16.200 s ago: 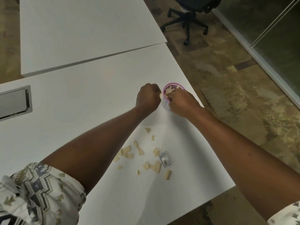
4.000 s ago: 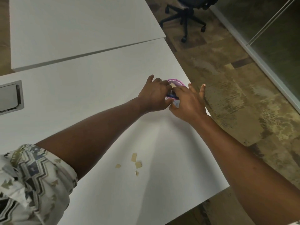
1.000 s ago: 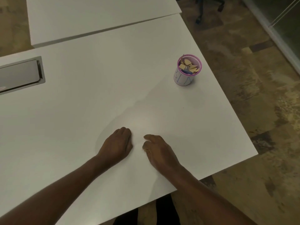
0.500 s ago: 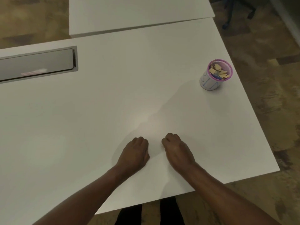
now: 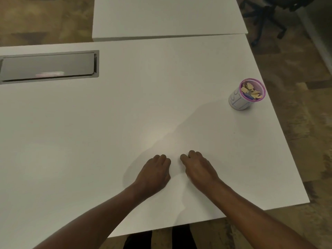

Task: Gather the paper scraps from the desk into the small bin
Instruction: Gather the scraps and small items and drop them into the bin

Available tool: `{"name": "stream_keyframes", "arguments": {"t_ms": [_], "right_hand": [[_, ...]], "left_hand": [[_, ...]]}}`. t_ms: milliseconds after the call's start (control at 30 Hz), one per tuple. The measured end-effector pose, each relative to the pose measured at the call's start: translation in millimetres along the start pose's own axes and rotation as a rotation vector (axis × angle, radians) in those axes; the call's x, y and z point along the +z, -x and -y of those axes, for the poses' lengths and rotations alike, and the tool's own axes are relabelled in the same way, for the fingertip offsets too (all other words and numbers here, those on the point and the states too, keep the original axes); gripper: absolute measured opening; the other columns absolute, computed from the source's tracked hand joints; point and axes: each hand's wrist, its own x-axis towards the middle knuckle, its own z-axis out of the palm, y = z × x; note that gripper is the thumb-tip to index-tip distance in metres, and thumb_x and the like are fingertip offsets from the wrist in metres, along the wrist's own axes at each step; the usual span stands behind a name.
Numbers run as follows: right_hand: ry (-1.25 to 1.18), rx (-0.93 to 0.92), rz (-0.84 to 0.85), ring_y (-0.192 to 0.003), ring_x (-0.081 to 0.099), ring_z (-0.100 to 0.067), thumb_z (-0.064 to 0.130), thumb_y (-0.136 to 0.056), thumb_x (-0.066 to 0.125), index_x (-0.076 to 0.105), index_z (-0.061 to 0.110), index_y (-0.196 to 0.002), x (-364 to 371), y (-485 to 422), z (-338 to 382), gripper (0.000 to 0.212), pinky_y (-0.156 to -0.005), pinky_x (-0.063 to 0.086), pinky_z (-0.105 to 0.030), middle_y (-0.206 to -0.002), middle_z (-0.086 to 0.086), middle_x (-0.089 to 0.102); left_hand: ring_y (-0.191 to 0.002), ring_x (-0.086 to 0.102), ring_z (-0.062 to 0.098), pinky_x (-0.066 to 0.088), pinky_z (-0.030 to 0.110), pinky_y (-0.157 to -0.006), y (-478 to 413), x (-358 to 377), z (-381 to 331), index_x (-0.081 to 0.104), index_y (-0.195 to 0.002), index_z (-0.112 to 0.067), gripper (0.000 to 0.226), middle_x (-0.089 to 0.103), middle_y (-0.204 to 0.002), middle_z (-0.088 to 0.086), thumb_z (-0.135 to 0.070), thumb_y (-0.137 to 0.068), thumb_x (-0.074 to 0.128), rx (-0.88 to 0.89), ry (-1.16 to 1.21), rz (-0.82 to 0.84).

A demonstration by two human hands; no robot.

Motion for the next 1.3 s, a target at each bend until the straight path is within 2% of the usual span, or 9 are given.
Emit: {"name": "stream_keyframes", "arguments": {"t_ms": [200,400,500,600,767,867,933,1067,1300], "right_hand": [[-0.055,0.002,-0.001,-0.075,0.045,-0.027,0.003,-0.079,0.046,0.049,0.014,-0.094,3.6,-4.8,-2.9,0.019,-0.057,0.033,-0.033,-0.085,-0.005,0.044],[-0.818,0.414,-0.192,-0.053,0.049,0.002,0.01,-0.072,0.067,0.048,0.02,-0.066,-9.5,-4.0,-26.5,0.022,-0.05,0.039,-0.014,-0.062,0.016,0.059],[-0.982,0.503,-0.253,-0.052,0.056,-0.003,0.01,-0.074,0.071,0.053,0.012,-0.074,-23.6,-6.5,-46.6,0.018,-0.055,0.051,-0.027,-0.061,0.014,0.06],[-1.085,0.523,-0.372,-0.05,0.058,-0.011,0.004,-0.075,0.069,0.052,0.008,-0.072,-48.3,-15.2,-69.9,0.018,-0.052,0.048,-0.024,-0.065,0.009,0.062],[-1.106,0.55,-0.535,-0.049,0.059,-0.007,0.003,-0.078,0.069,0.055,0.015,-0.074,-102.9,-33.3,-111.3,0.019,-0.048,0.048,-0.017,-0.071,-0.001,0.063],[-1.04,0.561,-0.583,-0.054,0.063,-0.007,0.008,-0.081,0.069,0.058,0.023,-0.075,-133.2,-44.7,-138.8,0.019,-0.046,0.048,-0.015,-0.087,-0.001,0.069],[-1.006,0.587,-0.633,-0.062,0.064,-0.015,0.01,-0.081,0.069,0.058,0.023,-0.075,-149.0,-52.6,-156.2,0.019,-0.048,0.051,-0.018,-0.095,-0.004,0.069],[-0.943,0.632,-0.662,-0.059,0.061,-0.015,0.016,-0.079,0.072,0.056,0.023,-0.073,-170.6,-68.6,-183.2,0.019,-0.05,0.054,-0.025,-0.082,-0.007,0.065],[-0.796,0.658,-0.537,-0.087,0.073,-0.032,0.016,-0.083,0.077,0.067,0.011,-0.089,-186.6,-86.1,-218.3,0.013,-0.077,0.063,-0.045,-0.095,-0.014,0.073]], "left_hand": [[-0.06,0.047,0.022,0.038,0.033,-0.052,0.6,0.9,-0.1,0.053,-0.076,-0.012,0.016,0.052,-0.072,0.004,-0.011,-0.077,0.069,-0.006,0.009,-0.003],[-0.069,0.045,0.022,0.041,0.036,-0.062,-2.5,-3.7,0.3,0.049,-0.079,-0.01,0.011,0.049,-0.076,0.003,-0.009,-0.085,0.058,-0.157,0.233,-0.049],[-0.069,0.045,0.016,0.032,0.028,-0.063,-12.6,-13.4,5.0,0.051,-0.081,-0.013,0.011,0.053,-0.077,-0.001,-0.009,-0.087,0.06,-0.296,0.471,-0.109],[-0.07,0.051,0.015,0.033,0.028,-0.065,-40.5,-29.3,9.5,0.057,-0.084,-0.016,0.008,0.06,-0.078,-0.001,-0.016,-0.092,0.058,-0.441,0.614,-0.115],[-0.073,0.055,0.02,0.046,0.038,-0.069,-117.9,-70.5,-0.3,0.062,-0.09,-0.004,0.014,0.06,-0.078,0.006,-0.017,-0.094,0.058,-0.407,0.799,-0.069],[-0.067,0.051,0.016,0.046,0.033,-0.066,-172.9,-99.2,-26.6,0.059,-0.086,-0.006,0.015,0.057,-0.073,-0.002,-0.019,-0.093,0.057,-0.273,0.743,-0.083],[-0.063,0.047,0.012,0.041,0.027,-0.061,-207.0,-114.8,-50.3,0.057,-0.082,-0.014,0.011,0.052,-0.069,-0.008,-0.02,-0.091,0.056,-0.199,0.709,-0.086],[-0.071,0.047,0.014,0.035,0.022,-0.056,-265.2,-128.3,-96.7,0.055,-0.084,-0.012,0.009,0.054,-0.076,-0.005,-0.017,-0.092,0.053,-0.094,0.624,-0.086],[-0.086,0.057,0.022,0.044,0.034,-0.07,-333.9,-118.0,-137.6,0.063,-0.1,-0.004,0.018,0.064,-0.093,0.008,-0.018,-0.093,0.053,-0.095,0.427,-0.027]]}}
